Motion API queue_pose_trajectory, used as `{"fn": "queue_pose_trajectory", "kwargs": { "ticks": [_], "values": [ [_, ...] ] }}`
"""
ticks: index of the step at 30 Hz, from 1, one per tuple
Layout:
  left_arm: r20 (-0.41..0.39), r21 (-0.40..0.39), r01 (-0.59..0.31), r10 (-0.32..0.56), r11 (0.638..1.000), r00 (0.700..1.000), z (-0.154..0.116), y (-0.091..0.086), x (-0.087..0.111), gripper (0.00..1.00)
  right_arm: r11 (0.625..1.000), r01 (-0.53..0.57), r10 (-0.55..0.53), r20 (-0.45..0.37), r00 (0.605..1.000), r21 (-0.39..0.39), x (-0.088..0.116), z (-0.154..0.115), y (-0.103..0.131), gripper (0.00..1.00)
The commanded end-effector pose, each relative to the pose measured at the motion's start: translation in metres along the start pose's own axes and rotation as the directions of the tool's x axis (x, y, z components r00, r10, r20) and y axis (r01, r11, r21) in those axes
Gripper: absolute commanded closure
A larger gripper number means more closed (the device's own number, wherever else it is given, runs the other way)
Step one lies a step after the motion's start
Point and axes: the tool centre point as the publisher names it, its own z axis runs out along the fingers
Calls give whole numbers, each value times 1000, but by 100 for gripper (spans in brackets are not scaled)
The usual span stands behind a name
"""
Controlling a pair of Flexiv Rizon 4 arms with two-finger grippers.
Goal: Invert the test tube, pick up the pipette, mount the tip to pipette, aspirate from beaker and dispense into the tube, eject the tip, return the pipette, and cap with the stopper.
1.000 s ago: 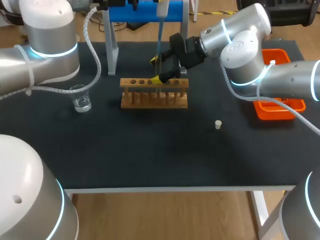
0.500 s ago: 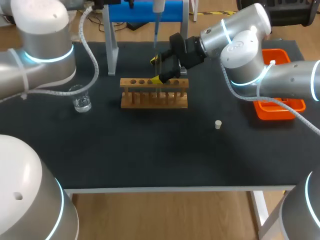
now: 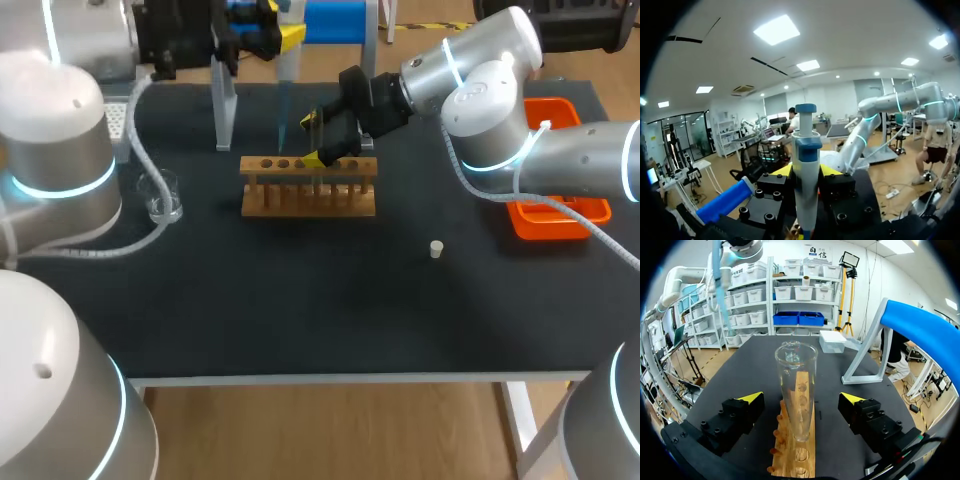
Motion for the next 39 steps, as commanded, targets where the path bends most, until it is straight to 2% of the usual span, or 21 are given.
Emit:
{"fn": "queue_pose_trajectory", "kwargs": {
  "ticks": [1,13,25,39],
  "values": [
    [1,12,4,-4,1000,1000,0,7,19,100,1000,0,0,-3,1000,3,0,-1,0,0],
    [-98,24,8,-5,1000,995,28,29,51,100,1000,0,0,-3,1000,3,0,-1,0,0],
    [-72,65,38,-33,997,997,40,55,70,100,1000,0,0,-3,1000,3,0,-1,0,0],
    [-51,78,49,-45,996,998,40,58,75,100,1000,0,0,-3,1000,3,0,-1,0,0]
  ]
}}
